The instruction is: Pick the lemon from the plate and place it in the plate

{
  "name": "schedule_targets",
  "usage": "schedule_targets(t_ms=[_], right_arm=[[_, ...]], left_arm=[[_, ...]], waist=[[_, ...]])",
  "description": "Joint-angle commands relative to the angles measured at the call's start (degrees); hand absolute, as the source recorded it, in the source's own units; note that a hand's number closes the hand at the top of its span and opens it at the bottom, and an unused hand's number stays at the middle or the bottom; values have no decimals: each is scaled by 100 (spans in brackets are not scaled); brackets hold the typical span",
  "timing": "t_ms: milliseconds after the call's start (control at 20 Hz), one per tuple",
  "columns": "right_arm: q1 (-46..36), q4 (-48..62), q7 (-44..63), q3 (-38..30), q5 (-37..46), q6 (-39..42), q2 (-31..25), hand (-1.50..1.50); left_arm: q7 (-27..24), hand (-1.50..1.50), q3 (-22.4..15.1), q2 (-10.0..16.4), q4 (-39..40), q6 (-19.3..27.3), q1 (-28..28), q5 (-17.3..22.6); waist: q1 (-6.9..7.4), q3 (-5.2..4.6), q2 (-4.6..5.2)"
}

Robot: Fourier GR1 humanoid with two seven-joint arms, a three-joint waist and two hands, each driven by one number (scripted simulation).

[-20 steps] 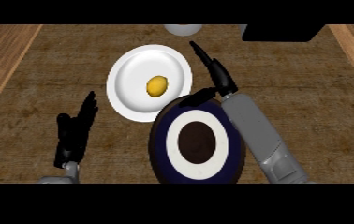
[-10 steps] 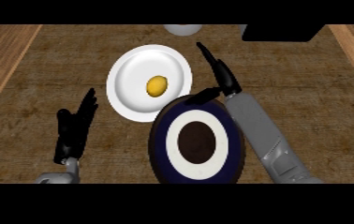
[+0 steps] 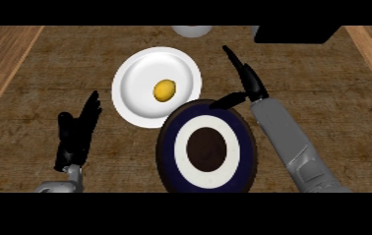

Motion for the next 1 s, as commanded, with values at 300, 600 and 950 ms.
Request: schedule_targets(t_ms=[300, 600, 950], right_arm=[[-36, 640, -712, -506, -23, 134, -506, -150], [-66, 877, -707, -742, -56, -217, -572, -150], [-311, 1339, -903, -1007, -81, -326, -746, -150]], left_arm=[[-184, 0, 122, -22, 220, -159, -83, -12], [-86, 0, 99, 11, -126, -187, 236, -61], [-188, 0, 8, -197, 15, -162, 110, -125]], waist=[[30, 2, 16], [55, 3, 18], [104, 6, 45]])
